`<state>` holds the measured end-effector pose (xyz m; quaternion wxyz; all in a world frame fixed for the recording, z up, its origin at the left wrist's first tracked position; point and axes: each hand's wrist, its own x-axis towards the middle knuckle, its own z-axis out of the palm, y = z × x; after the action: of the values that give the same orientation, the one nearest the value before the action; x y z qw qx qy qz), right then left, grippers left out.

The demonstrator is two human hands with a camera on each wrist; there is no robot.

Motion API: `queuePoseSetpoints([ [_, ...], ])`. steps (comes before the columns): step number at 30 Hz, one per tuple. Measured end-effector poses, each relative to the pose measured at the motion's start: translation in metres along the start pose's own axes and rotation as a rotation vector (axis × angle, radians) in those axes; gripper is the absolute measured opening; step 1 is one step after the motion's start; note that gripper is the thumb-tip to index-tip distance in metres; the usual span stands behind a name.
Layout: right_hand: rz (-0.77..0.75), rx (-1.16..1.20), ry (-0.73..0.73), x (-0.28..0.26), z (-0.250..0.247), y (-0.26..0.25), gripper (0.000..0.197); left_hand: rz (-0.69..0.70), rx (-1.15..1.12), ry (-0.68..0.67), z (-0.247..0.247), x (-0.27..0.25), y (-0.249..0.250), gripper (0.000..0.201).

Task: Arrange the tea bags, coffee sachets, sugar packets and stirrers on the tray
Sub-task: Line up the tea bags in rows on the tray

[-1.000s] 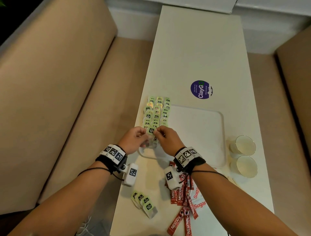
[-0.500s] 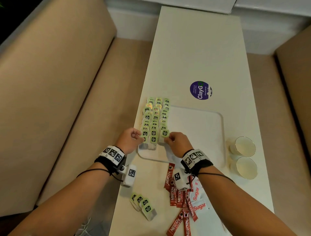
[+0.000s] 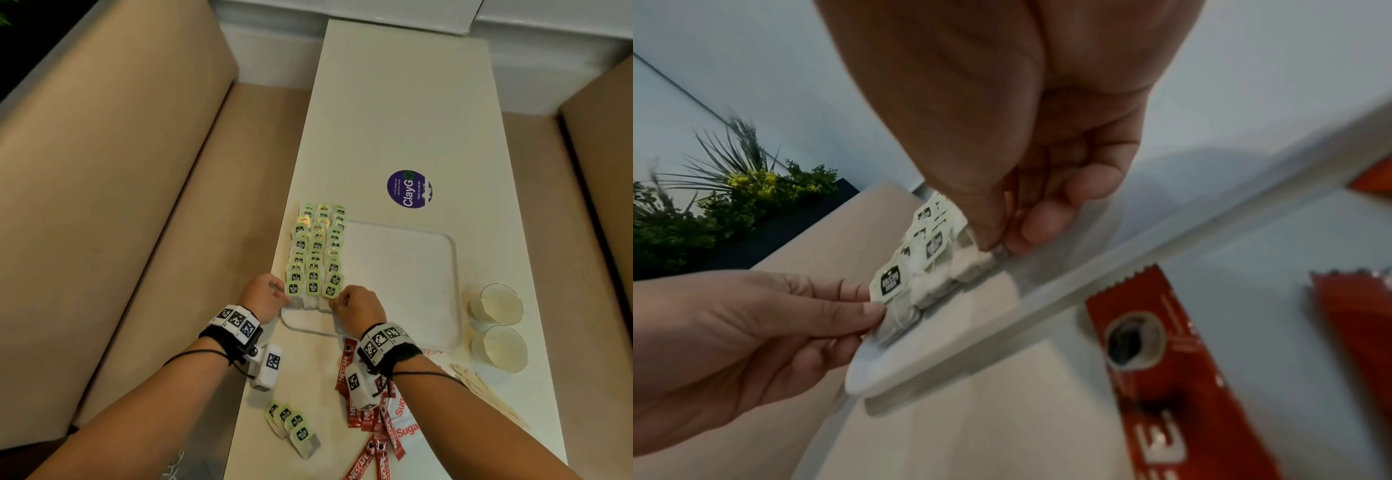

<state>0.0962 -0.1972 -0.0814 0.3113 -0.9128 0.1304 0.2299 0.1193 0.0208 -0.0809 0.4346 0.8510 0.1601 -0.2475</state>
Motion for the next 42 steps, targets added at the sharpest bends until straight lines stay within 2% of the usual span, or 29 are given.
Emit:
queuePoseSetpoints([
  [5,0.019,0.053,-0.008,-0.002,-0.001,0.001,0.016,-0.002,-0.036,0.005,-0.001,0.005,-0.002,0.02],
  [10,0.028,0.068,-0.019,-0.007,-0.005,0.001,0.031,-0.013,-0.036,0.014,-0.001,0.004,0.0,0.02],
  [15,-0.112,0.071,-0.076,-0.021,-0.008,0.0,0.025,-0.061,0.026,-0.013,-0.005,-0.005,-0.003,0.033],
  [19,-0.252,0.035,-0.189,-0.047,-0.018,-0.003,0.019,0.005,0.105,-0.169,-0.007,-0.03,-0.008,0.022],
  [23,-0.359,-0.037,-0.306,-0.068,-0.019,-0.001,0.026,0.065,0.18,-0.346,-0.008,-0.056,-0.027,0.02],
  [30,-0.495,-0.212,-0.483,-0.099,0.009,0.008,0.038,0.123,0.358,-0.495,-0.002,-0.089,-0.046,0.025],
  [33,-0.514,-0.273,-0.565,-0.111,0.021,0.012,0.044,0.2,0.518,-0.567,0.003,-0.101,-0.051,0.028],
  [37,-0.511,-0.3,-0.567,-0.125,0.039,0.019,0.049,0.327,0.701,-0.585,0.006,-0.112,-0.052,0.04],
  [42,-0.484,-0.357,-0.469,-0.138,0.055,0.022,0.047,0.395,0.862,-0.543,0.014,-0.123,-0.056,0.049],
])
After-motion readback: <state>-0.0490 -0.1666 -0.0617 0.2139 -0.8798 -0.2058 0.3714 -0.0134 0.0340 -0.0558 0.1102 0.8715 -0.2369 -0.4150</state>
